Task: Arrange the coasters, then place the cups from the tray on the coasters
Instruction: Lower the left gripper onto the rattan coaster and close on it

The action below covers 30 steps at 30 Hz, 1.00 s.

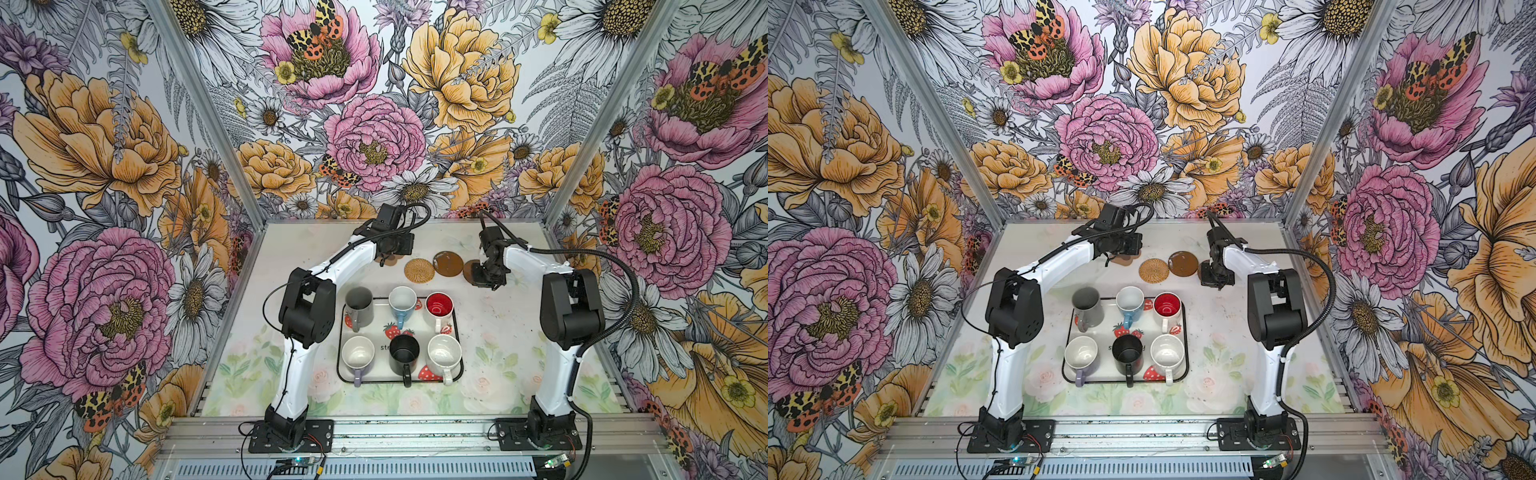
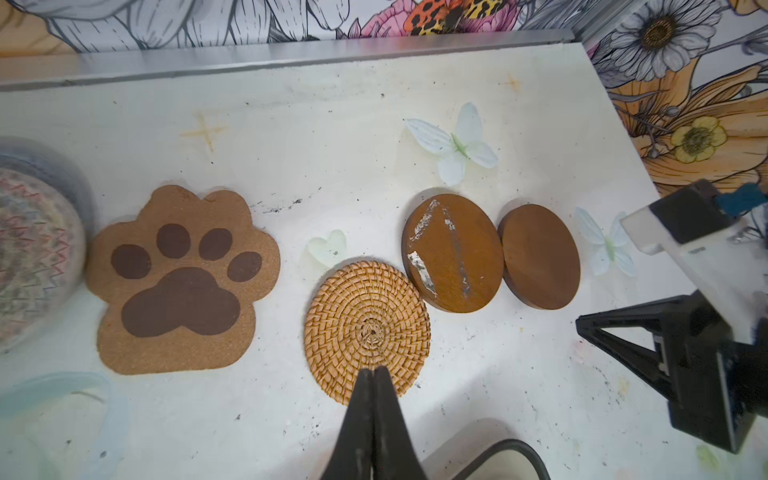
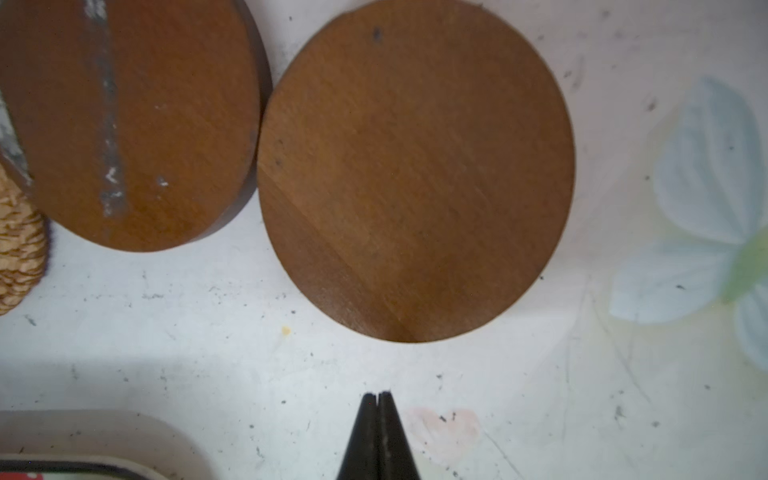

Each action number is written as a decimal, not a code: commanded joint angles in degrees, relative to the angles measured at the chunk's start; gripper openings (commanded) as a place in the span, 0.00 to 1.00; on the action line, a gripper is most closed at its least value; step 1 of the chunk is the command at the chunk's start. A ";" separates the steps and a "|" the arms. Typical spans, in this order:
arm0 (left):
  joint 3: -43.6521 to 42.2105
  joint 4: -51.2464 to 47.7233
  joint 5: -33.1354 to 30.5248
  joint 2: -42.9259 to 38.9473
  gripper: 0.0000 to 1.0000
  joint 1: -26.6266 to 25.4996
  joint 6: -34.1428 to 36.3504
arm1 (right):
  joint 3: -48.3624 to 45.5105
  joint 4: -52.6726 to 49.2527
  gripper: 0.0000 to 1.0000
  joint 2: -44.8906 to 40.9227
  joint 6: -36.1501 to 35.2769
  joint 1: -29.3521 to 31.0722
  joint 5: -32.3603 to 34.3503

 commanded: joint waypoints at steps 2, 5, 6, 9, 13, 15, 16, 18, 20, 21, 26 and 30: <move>6.05 -2.44 3.05 3.92 0.00 -0.77 -0.65 | -1.98 4.22 0.00 -3.18 1.18 -0.72 -2.10; 9.10 -3.48 4.34 7.10 0.00 -0.99 -1.24 | -2.97 4.83 0.00 -2.77 1.43 -1.06 -2.80; 9.71 -3.69 4.75 7.82 0.00 -1.10 -1.41 | -3.28 5.04 0.00 -2.71 1.46 -1.16 -2.86; 10.56 -4.39 4.85 9.31 0.00 -1.65 -1.42 | -3.96 5.58 0.00 -2.25 1.72 -1.73 -3.41; 10.09 -4.51 4.60 10.04 0.00 -1.64 -1.54 | -3.80 6.03 0.00 -1.36 1.86 -2.32 -4.32; 9.98 -4.47 4.51 10.30 0.00 -1.70 -1.60 | -3.47 6.20 0.00 -0.90 1.88 -2.60 -4.59; 10.00 -4.58 4.38 10.43 0.00 -1.67 -1.60 | -3.30 6.21 0.00 -0.63 2.00 -2.71 -4.60; 9.89 -4.68 4.24 10.74 0.00 -1.55 -1.67 | -3.00 6.37 0.00 0.01 2.05 -3.16 -4.84; 9.84 -4.70 4.24 11.08 0.00 -1.55 -1.77 | -2.48 6.46 0.00 0.75 2.11 -3.68 -5.28; 9.72 -4.77 4.15 11.26 0.00 -1.51 -1.90 | -2.26 6.47 0.00 1.02 2.14 -3.90 -5.39; 9.50 -4.77 4.21 11.94 0.00 -1.28 -2.47 | -0.98 6.55 0.00 2.58 2.15 -4.84 -6.10; 9.71 -4.77 4.59 12.67 0.00 -1.13 -2.80 | 0.21 6.56 0.00 3.66 2.22 -5.54 -6.34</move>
